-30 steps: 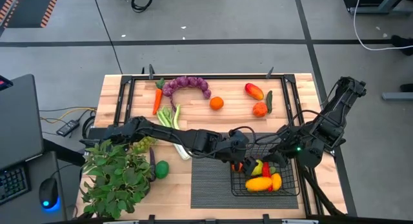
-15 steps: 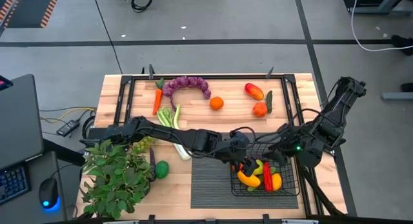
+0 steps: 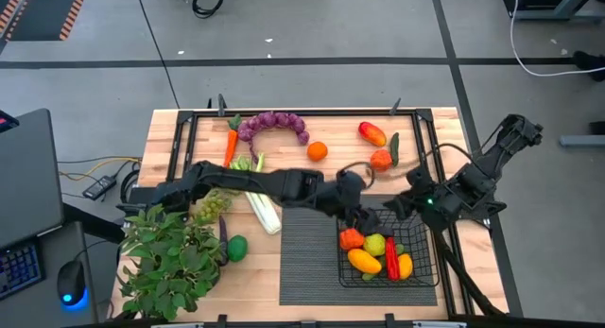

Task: Build produce basket
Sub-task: Put the tangerine into the wire basket

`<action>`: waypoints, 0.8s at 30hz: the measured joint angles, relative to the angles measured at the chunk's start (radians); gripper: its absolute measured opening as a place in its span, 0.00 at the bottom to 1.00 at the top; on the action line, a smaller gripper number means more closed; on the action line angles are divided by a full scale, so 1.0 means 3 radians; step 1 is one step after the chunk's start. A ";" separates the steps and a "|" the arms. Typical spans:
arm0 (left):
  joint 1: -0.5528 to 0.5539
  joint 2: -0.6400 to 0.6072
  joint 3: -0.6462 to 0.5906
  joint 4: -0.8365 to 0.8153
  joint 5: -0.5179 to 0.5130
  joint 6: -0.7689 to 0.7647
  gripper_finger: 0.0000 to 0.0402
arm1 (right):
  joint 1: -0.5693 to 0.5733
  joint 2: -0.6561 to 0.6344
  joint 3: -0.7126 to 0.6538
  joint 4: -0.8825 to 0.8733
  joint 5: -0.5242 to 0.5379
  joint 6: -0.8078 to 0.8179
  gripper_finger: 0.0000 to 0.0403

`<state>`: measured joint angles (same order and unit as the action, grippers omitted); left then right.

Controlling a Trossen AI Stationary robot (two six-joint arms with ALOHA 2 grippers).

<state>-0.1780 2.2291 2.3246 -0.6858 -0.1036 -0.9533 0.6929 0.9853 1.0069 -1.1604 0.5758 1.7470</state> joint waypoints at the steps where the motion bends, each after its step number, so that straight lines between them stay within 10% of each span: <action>1: 0.0042 -0.0006 0.0006 0.0013 0.0008 0.0015 0.99 | -0.0078 -0.0009 -0.0001 -0.0052 -0.0002 0.0001 0.74; 24: 0.1375 -0.0039 0.0001 -0.0244 0.1040 0.0795 0.99 | -0.3157 -0.0111 0.0000 -0.0068 -0.1223 -0.2282 0.74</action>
<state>0.2345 2.2173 2.3249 -0.7590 0.2083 -0.7148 -0.2542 0.9521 1.0069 -1.1808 0.2090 1.0625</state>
